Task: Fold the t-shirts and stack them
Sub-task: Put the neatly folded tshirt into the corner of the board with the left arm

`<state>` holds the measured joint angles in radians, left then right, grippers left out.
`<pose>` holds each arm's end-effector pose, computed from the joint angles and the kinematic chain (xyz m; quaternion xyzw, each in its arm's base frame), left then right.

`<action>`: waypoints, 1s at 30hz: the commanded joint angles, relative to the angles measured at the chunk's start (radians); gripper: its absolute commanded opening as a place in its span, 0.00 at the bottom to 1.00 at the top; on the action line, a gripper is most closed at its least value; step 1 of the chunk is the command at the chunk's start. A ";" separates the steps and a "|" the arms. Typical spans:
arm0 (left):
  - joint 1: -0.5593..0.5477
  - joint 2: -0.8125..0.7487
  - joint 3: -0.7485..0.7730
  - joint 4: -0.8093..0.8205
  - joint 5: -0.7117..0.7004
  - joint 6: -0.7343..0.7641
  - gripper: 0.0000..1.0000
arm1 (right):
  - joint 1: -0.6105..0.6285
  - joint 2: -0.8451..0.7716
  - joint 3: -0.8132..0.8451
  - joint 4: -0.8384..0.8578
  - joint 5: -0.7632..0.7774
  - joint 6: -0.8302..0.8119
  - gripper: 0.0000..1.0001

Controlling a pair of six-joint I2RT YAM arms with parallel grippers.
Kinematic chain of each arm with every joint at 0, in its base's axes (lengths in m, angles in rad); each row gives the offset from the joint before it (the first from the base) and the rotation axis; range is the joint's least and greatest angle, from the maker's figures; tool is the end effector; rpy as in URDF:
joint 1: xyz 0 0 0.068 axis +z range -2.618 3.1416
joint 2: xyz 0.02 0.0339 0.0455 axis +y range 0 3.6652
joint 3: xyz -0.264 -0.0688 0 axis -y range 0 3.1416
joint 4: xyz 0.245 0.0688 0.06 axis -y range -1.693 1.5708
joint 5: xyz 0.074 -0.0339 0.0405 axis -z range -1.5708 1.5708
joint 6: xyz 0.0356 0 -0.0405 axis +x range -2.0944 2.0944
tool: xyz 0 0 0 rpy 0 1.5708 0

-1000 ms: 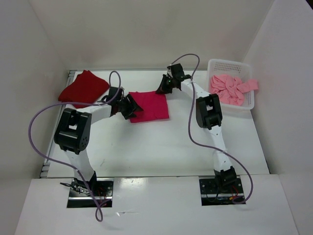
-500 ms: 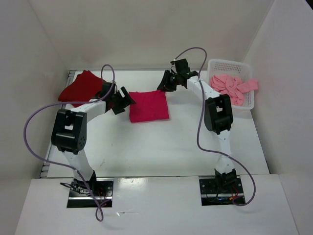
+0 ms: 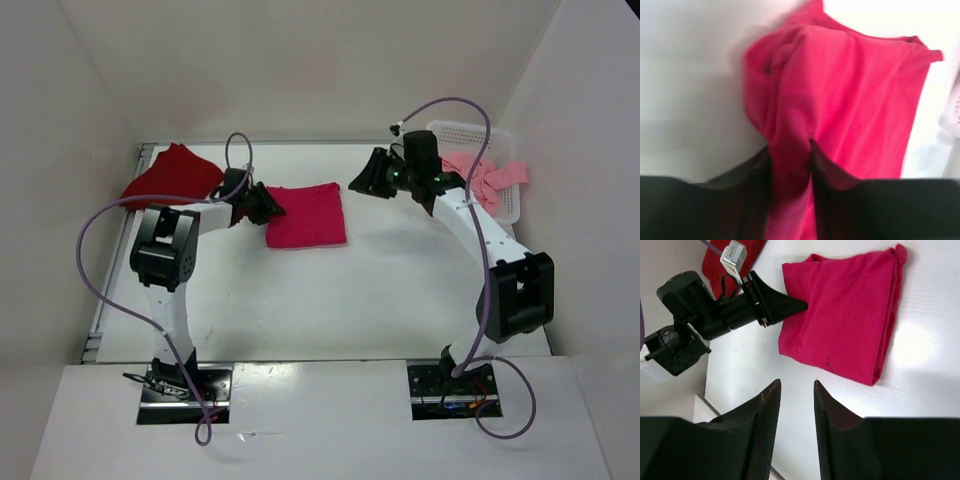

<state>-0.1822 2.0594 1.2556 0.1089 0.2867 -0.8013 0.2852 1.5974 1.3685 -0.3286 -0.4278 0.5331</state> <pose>0.4311 -0.0897 0.1426 -0.2153 0.8722 -0.3122 0.3089 0.3504 0.1181 0.3240 0.0034 0.8606 0.3589 0.3612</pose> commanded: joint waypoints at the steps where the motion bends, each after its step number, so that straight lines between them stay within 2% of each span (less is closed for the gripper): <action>1: -0.071 0.073 0.010 0.017 0.043 -0.025 0.35 | -0.012 -0.088 -0.084 0.034 0.006 0.007 0.38; 3: -0.082 0.073 0.043 0.012 0.054 -0.036 0.23 | -0.012 -0.129 -0.144 0.034 0.017 0.007 0.38; 4: -0.082 0.073 0.088 -0.001 0.054 -0.036 0.13 | -0.012 -0.142 -0.166 0.034 0.017 0.007 0.38; 7: -0.082 0.030 0.172 -0.052 0.043 -0.018 0.06 | -0.021 -0.191 -0.245 0.034 0.017 0.016 0.38; 8: -0.071 0.015 0.248 -0.087 0.043 -0.009 0.03 | -0.021 -0.203 -0.262 0.034 0.017 0.016 0.38; 13: 0.021 -0.004 0.476 -0.193 0.063 0.013 0.02 | -0.021 -0.273 -0.362 0.034 -0.005 0.034 0.38; 18: 0.194 -0.004 0.642 -0.258 0.101 0.034 0.02 | -0.021 -0.286 -0.404 0.034 -0.025 0.034 0.38; 20: 0.278 -0.004 0.653 -0.267 0.111 0.034 0.02 | -0.021 -0.286 -0.404 0.025 -0.034 0.025 0.38; 23: 0.369 -0.031 0.587 -0.239 0.111 0.021 0.02 | -0.021 -0.275 -0.379 0.016 -0.034 0.011 0.38; 26: 0.490 -0.084 0.405 -0.137 0.102 -0.016 0.02 | -0.021 -0.254 -0.368 0.016 -0.055 0.002 0.38; 27: 0.533 -0.084 0.377 -0.137 0.057 -0.006 0.15 | -0.021 -0.254 -0.368 0.016 -0.055 0.002 0.38; 29: 0.573 -0.084 0.311 -0.160 0.016 -0.006 0.45 | -0.021 -0.254 -0.368 0.016 -0.069 0.002 0.38; 30: 0.616 -0.108 0.276 -0.144 0.016 -0.021 0.72 | -0.021 -0.254 -0.368 0.016 -0.069 0.002 0.38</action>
<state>0.3985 2.0193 1.6020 -0.0727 0.3252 -0.7906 0.2703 1.3487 0.9722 -0.3286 -0.4713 0.5556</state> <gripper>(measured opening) 0.524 0.383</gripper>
